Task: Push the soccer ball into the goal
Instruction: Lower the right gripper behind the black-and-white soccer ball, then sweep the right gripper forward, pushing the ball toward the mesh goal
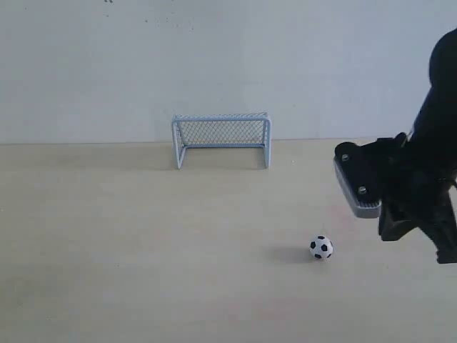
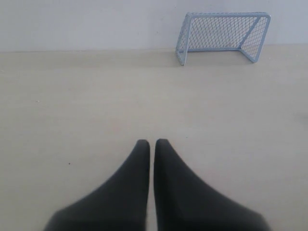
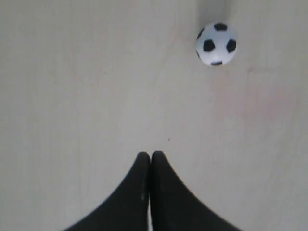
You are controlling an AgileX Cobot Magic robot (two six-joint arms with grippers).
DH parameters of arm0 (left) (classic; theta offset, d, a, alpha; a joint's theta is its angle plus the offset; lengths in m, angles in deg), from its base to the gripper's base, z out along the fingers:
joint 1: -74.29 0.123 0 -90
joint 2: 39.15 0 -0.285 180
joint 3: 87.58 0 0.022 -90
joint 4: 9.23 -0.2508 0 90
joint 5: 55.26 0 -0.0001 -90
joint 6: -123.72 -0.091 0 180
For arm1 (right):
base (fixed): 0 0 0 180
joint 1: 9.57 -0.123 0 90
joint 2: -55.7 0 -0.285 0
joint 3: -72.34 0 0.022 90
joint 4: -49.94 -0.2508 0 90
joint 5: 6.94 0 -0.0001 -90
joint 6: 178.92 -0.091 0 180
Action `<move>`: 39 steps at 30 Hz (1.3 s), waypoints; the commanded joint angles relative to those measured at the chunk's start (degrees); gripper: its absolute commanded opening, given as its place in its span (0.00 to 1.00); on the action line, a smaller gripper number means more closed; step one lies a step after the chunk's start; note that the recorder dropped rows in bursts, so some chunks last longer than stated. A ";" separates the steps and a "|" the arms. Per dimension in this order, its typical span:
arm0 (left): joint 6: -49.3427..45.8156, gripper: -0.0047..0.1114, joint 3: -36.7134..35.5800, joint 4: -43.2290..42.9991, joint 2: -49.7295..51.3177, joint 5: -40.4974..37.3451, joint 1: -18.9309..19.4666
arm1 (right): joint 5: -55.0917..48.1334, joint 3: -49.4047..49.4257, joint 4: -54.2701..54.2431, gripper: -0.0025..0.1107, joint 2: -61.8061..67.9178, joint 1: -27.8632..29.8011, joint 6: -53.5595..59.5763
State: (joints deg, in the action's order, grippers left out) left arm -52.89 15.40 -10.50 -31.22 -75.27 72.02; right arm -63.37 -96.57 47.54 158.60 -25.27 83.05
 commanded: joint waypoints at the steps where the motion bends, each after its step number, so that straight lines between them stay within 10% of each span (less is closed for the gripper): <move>1: -0.16 0.08 -0.20 -0.07 -0.15 0.27 0.08 | 5.21 -0.45 0.25 0.02 2.81 -2.11 3.11; 39: -0.16 0.08 -0.20 -0.07 -0.15 0.27 0.08 | 18.88 3.99 4.55 0.02 14.16 -5.47 9.87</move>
State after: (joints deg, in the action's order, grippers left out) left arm -52.89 15.40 -10.50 -31.22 -75.27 72.02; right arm -45.27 -92.18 50.55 171.46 -30.64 91.96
